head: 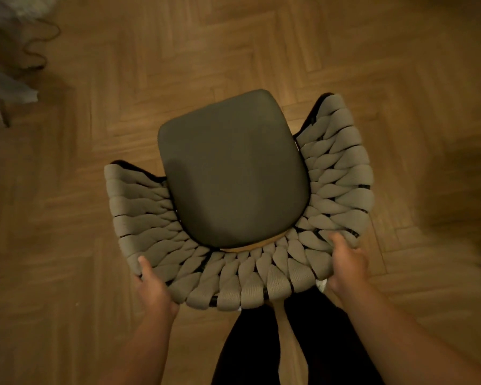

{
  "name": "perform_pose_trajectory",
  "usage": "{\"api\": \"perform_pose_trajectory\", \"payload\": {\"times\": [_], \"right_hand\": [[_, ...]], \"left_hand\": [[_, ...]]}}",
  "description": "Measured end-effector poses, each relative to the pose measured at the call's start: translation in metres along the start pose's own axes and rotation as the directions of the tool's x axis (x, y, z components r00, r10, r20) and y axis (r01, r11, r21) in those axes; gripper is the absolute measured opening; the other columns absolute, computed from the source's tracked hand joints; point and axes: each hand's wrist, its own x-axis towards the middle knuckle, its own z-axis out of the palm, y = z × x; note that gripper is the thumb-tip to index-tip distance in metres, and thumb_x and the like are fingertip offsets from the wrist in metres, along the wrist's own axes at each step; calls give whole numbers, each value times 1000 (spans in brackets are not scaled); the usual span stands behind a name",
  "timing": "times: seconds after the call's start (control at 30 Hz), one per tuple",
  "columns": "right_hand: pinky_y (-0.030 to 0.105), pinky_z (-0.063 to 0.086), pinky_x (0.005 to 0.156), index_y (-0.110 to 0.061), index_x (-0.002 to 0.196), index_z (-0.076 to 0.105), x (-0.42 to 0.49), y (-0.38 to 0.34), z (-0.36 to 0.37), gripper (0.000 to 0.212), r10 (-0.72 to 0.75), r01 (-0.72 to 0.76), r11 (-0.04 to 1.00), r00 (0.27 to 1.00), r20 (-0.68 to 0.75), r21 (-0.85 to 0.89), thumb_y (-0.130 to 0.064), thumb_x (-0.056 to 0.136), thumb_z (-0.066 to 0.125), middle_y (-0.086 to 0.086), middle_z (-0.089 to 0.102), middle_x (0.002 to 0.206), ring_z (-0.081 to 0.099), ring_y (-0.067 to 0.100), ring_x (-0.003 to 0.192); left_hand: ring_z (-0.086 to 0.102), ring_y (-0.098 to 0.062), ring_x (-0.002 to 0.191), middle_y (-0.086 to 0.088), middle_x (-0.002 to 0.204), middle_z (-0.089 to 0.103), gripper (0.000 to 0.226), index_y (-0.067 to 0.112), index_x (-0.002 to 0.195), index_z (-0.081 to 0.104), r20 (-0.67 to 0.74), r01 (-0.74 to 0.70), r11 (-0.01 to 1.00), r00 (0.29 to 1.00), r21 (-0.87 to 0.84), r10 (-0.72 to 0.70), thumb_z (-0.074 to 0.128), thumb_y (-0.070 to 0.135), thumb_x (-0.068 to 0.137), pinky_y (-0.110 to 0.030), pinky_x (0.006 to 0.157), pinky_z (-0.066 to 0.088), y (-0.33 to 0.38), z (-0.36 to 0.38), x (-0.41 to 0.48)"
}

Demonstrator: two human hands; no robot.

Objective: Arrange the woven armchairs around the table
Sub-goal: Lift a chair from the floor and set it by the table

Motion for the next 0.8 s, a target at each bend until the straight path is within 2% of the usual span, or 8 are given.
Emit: {"api": "perform_pose_trajectory", "payload": {"times": [0.1,0.23,0.33,0.43,0.57,0.67,0.73,0.8], "right_hand": [[32,55,57,-22,106,59,-4,4,-4,16,6,-6,999,1000,-11,39,-20,93,67,2,67,90,67,21,78],[52,61,80,-15,128,62,1,16,-10,43,17,-15,996,1000,-11,86,-19,87,74,12,72,112,72,29,94],[59,58,86,-12,127,63,6,19,-12,43,45,-42,991,999,-20,126,-20,86,76,14,72,113,72,32,96],[62,57,87,-12,128,63,7,20,-14,44,55,-49,986,998,-30,158,-21,86,75,14,72,115,72,33,99],[62,55,90,-15,133,59,3,18,-16,49,60,-40,973,995,-82,229,-19,87,74,13,70,118,70,33,103],[62,56,90,-19,133,60,2,21,-13,58,50,-17,960,993,-111,278,-26,78,77,11,70,120,70,33,104],[59,56,92,-17,131,61,3,22,-9,56,46,0,955,988,-148,296,-25,78,77,11,71,118,70,32,103],[56,56,93,-15,129,62,4,21,-5,50,52,1,948,986,-159,318,-21,81,76,11,71,117,70,31,102]], "left_hand": [[63,-29,111,-3,127,62,57,27,149,43,51,-12,999,999,30,10,45,57,101,-49,94,53,9,6,10],[68,-25,103,0,115,69,54,29,144,50,129,-41,996,991,74,31,41,60,101,-44,84,55,17,16,22],[68,-31,110,-4,128,68,64,33,142,53,164,-38,994,986,104,21,46,71,92,-54,86,57,25,30,32],[67,-33,116,-5,132,67,72,36,139,56,234,-43,988,972,150,7,50,79,82,-62,87,55,31,46,46],[68,-32,114,-6,130,68,70,35,138,57,288,-64,977,958,202,3,47,78,84,-64,89,54,47,76,49],[67,-31,115,-4,131,68,83,35,139,57,332,-81,960,943,268,-13,52,86,73,-61,88,56,55,98,60],[67,-31,116,-4,131,68,96,36,137,58,371,-97,955,929,280,-14,58,93,61,-60,89,56,58,111,79],[68,-30,114,-3,131,68,89,36,137,57,383,-117,943,924,310,-11,55,90,67,-61,88,56,68,128,76]]}}
